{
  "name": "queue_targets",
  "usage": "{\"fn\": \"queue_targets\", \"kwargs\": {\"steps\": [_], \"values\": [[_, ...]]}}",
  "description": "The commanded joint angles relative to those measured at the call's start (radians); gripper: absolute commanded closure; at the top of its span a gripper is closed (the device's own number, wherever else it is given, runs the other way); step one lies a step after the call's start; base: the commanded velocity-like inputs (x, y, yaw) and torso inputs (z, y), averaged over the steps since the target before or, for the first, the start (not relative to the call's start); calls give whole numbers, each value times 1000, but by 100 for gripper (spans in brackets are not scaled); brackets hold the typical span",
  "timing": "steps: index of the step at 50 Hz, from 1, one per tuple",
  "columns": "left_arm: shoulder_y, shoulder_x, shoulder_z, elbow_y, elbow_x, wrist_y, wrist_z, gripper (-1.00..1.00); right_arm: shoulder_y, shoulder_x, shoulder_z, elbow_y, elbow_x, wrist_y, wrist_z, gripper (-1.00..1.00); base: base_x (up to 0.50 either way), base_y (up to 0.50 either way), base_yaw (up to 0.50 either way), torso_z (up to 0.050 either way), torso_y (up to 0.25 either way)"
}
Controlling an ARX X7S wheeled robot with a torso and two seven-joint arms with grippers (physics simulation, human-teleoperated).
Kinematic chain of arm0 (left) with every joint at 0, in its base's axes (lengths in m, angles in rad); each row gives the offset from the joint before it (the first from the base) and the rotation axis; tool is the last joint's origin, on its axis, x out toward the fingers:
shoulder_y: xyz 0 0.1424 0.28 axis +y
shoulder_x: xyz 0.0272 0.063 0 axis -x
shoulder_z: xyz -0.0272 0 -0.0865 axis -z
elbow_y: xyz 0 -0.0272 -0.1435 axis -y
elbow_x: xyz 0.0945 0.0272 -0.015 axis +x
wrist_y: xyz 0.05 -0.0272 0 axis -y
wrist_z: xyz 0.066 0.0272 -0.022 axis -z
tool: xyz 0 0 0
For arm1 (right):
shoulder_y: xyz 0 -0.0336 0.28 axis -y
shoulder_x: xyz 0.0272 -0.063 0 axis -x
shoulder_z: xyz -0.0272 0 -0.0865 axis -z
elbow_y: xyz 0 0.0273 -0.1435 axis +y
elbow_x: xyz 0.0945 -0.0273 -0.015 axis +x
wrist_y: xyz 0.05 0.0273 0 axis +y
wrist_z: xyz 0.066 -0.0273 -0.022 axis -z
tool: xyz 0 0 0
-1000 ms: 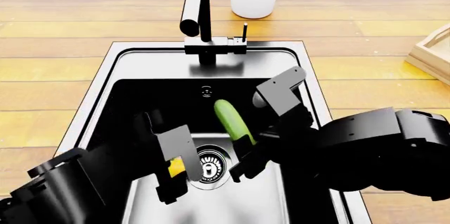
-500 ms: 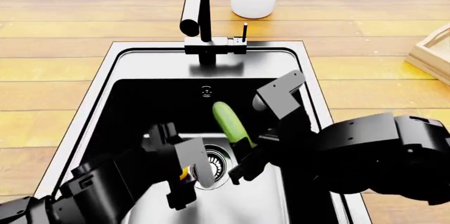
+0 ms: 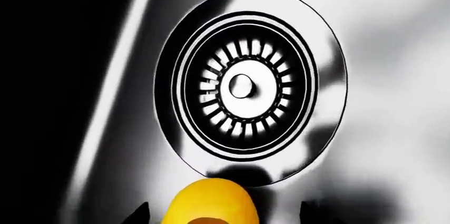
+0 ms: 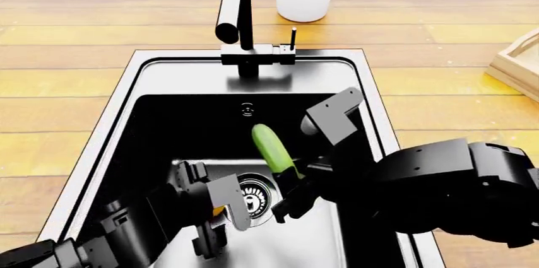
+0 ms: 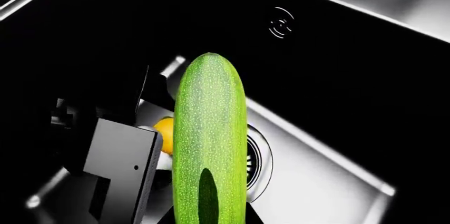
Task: Pick up the fruits and vegetables and place them in the sink. Turn on the sink faucet to wash them. Then turn the sink off and put them in the tray.
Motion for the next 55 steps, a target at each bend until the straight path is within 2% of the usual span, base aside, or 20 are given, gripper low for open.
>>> {"fn": "queue_targets", "kwargs": {"steps": [1,9,14,17,22,27,36,41,55], "values": [[15,5,36,-59,0,-3,19,100,-8,-5,8,9,-20,-4,-17,100,0,0,0,0,0],[13,13,20,-85,6,5,-5,100,-10,-2,11,5,-20,-4,-18,100,0,0,0,0,-3],[4,20,-33,-97,32,79,-92,100,-10,0,13,2,-20,-4,-18,100,2,0,0,0,-4],[-6,-2,-64,-25,43,100,-138,100,-9,5,15,-2,-19,-4,-16,100,0,0,0,0,0],[-33,-44,-50,99,165,103,-276,100,-2,24,27,-24,-12,-11,-6,100,0,0,0,0,0],[-41,-101,-38,238,203,65,-300,100,2,51,47,-54,-4,-30,1,100,0,0,0,0,0],[-22,-156,-59,389,172,38,-290,100,3,71,86,-121,-28,-87,23,100,0,0,0,0,0],[-10,-171,-127,444,107,20,-292,100,-17,91,123,-173,-94,-169,41,100,0,0,-1,0,175],[16,-202,-293,511,82,76,-442,100,-66,114,155,-197,-95,-263,143,100,1,0,0,0,250]]}}
